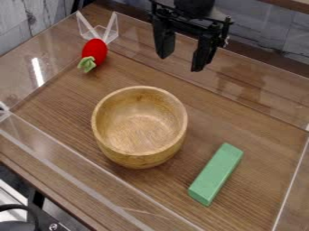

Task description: Move the red fruit to the right side of the table

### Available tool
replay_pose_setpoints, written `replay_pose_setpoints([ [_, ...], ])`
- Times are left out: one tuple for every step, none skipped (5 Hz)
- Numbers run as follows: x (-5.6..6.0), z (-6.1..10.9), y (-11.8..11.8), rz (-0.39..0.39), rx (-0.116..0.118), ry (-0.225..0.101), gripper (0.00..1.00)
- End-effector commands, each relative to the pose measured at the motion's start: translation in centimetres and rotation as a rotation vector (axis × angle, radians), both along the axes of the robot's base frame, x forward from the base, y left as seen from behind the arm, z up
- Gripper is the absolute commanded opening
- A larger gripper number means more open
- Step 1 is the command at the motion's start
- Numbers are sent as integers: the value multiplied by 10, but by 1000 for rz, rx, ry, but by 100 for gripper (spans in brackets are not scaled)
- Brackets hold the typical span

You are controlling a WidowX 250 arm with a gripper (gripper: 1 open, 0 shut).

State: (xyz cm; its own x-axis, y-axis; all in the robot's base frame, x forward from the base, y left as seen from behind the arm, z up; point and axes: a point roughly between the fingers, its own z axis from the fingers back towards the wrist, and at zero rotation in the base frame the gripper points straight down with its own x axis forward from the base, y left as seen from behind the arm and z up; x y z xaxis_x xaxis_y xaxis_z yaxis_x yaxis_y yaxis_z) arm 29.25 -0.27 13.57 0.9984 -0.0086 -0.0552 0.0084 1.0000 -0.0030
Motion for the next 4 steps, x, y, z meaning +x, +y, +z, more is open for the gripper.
replay_pose_setpoints([
  [0,-18,0,-17,-3,31,100],
  [5,-21,38,11,11,11,100],
  [7,-11,84,119,27,-17,100],
  [9,-9,126,179,33,-33,100],
])
